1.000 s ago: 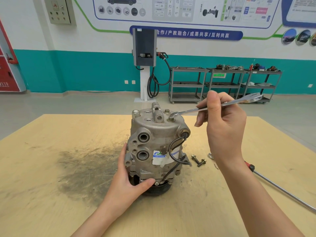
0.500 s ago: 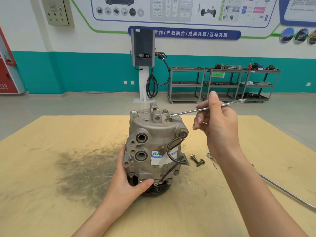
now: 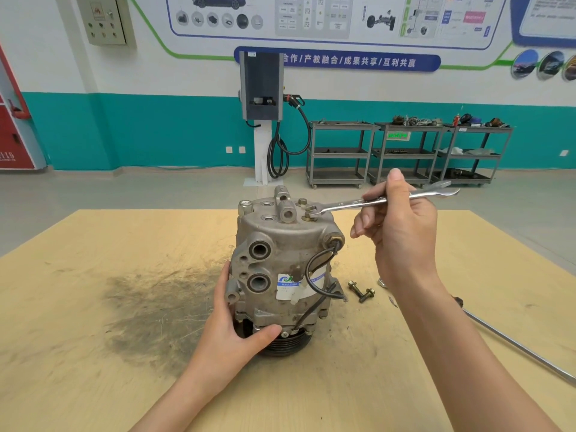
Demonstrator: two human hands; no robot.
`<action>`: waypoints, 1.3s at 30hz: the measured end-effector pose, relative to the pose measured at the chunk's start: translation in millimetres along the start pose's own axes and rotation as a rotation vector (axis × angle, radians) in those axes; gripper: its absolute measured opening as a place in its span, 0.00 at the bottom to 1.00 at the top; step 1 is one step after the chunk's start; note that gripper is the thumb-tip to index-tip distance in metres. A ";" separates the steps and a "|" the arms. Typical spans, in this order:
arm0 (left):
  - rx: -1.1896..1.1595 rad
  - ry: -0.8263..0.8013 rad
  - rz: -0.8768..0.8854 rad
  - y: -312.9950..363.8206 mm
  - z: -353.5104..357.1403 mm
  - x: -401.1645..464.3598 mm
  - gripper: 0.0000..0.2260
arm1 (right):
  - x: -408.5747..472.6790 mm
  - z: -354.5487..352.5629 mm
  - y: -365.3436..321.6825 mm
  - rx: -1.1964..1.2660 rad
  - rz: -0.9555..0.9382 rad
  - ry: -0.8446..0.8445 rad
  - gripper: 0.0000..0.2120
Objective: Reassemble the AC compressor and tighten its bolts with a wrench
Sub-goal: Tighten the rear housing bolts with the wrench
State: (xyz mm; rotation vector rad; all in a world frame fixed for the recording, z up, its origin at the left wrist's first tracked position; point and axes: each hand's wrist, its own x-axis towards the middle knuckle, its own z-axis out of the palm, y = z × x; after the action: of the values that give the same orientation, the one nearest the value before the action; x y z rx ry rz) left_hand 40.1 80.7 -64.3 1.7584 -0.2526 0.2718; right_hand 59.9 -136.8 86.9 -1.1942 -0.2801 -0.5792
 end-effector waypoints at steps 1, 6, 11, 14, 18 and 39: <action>0.000 0.001 0.000 0.6 -0.1 0.0 0.57 | 0.0 -0.2 -0.4 -0.012 -0.015 0.000 0.21; -0.002 0.002 -0.003 4.0 -0.7 -0.8 0.62 | -0.4 -1.3 -5.3 -0.118 -0.166 -0.025 0.21; 0.005 0.008 -0.001 2.3 -0.7 -0.5 0.61 | 0.8 -1.2 -5.5 -0.086 -0.109 -0.017 0.21; -0.005 0.011 -0.003 1.0 -0.4 -0.1 0.60 | 2.0 -1.1 -2.5 0.010 0.006 -0.005 0.20; -0.001 0.012 -0.003 0.2 -0.5 0.0 0.60 | 2.0 0.2 2.4 0.117 0.125 0.051 0.20; 0.010 0.006 -0.007 5.4 1.0 -1.8 0.54 | -15.0 11.8 12.8 0.090 -0.182 0.156 0.19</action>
State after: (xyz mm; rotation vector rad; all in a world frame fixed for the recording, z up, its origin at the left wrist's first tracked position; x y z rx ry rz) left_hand 36.8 78.7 -60.1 1.7675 -0.2412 0.2730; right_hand 55.8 -118.6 73.6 -1.0374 -0.2809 -0.8059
